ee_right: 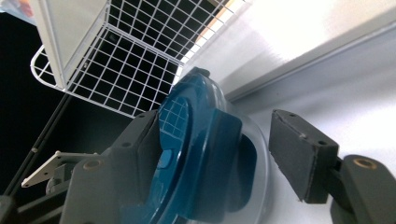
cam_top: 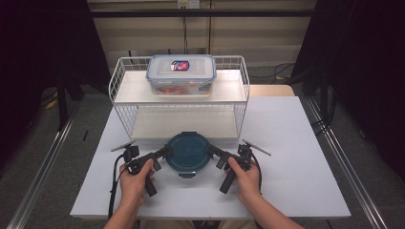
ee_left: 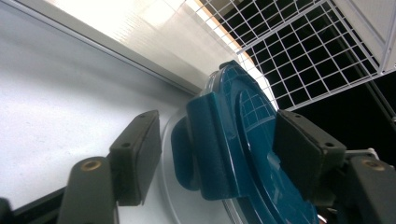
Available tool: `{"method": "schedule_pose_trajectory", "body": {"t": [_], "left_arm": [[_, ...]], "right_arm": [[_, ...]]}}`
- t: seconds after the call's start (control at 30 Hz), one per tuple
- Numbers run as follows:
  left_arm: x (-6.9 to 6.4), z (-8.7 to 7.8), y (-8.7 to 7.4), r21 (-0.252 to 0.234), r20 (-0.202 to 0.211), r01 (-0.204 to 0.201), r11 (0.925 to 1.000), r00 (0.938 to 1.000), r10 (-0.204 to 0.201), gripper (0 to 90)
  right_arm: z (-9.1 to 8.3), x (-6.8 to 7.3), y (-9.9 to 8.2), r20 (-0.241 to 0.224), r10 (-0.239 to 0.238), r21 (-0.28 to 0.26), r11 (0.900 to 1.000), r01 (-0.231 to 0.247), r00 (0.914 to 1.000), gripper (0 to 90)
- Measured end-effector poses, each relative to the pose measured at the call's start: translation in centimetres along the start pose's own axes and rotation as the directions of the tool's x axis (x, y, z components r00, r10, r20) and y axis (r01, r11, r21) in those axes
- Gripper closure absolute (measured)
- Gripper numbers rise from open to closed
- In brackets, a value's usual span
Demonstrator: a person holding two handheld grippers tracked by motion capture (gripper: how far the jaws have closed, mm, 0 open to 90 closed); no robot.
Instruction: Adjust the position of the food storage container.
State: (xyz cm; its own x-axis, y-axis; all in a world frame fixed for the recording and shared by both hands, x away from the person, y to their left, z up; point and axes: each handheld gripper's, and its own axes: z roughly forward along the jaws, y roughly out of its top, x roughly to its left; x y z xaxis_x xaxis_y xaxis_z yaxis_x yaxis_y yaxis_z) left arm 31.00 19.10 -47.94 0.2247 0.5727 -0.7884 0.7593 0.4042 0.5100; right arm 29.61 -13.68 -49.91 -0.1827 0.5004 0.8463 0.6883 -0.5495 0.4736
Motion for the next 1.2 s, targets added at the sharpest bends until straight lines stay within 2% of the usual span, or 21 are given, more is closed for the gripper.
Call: {"method": "schedule_pose_trajectory", "body": {"t": [0.03,0.13,0.17,0.27,0.3,0.4,0.6,0.7,0.9,1.03,1.1,1.2], "left_arm": [[-0.1,0.02,-0.03,0.004,0.003,0.012,0.9999,0.9999,-0.012,34.6],[-0.02,0.07,-0.07,0.02,0.014,0.009,0.9998,0.9999,-0.009,36.7],[-0.07,0.27,-0.17,0.003,0.007,0.016,0.9999,0.9999,-0.016,37.7],[0.02,0.2,-0.15,0.016,0.006,0.006,0.9999,1.0,-0.006,39.7],[-0.06,0.24,-0.18,0.007,0.001,0.025,0.9997,0.9997,-0.025,40.7],[-0.01,0.14,-0.17,0.016,-0.004,0.033,0.9993,0.9994,-0.033,44.6],[-0.06,0.23,-0.25,0.011,-0.008,0.038,0.9992,0.9993,-0.038,44.3],[0.0,0.15,-0.26,0.02,-0.002,0.04,0.999,0.9992,-0.039,44.4],[0.05,0.13,-0.31,0.024,-0.009,0.048,0.9986,0.9988,-0.048,44.7],[-0.01,0.28,-0.59,-0.012,-0.007,0.093,0.9956,0.9957,-0.093,45.8],[0.12,0.15,-0.6,-0.006,-0.002,0.115,0.9933,0.9934,-0.115,46.9],[0.09,0.23,-0.66,-0.024,0.001,0.139,0.99,0.9903,-0.139,47.9]], "right_arm": [[0.03,-0.04,-0.02,0.001,0.004,0.0,1.0,-0.004,1.0,34.6],[0.08,-0.18,-0.09,0.003,0.011,0.006,0.9999,-0.011,0.9999,35.7],[0.11,-0.18,-0.11,0.004,0.017,0.008,0.9998,-0.017,0.9998,35.9],[0.2,-0.24,-0.23,-0.01,0.02,0.02,0.9996,-0.019,0.9998,37.8],[0.24,-0.18,-0.26,-0.01,0.028,0.025,0.9993,-0.028,0.9995,38.7],[0.22,-0.2,-0.23,-0.016,0.036,0.036,0.9987,-0.036,0.9992,42.6],[0.36,-0.11,-0.41,-0.027,0.038,0.048,0.9982,-0.036,0.9989,45.3],[0.32,-0.11,-0.49,-0.016,0.036,0.051,0.9981,-0.035,0.9992,46.8],[0.3,-0.05,-0.71,-0.009,0.034,0.033,0.9989,-0.034,0.9994,47.6],[0.25,-0.03,-0.82,-0.006,0.035,0.023,0.9991,-0.034,0.9994,48.3],[0.25,-0.04,-0.83,-0.006,0.038,0.021,0.9991,-0.038,0.9993,48.5],[0.24,0.01,-1.02,-0.002,0.043,0.004,0.9991,-0.043,0.9991,48.8]]}}
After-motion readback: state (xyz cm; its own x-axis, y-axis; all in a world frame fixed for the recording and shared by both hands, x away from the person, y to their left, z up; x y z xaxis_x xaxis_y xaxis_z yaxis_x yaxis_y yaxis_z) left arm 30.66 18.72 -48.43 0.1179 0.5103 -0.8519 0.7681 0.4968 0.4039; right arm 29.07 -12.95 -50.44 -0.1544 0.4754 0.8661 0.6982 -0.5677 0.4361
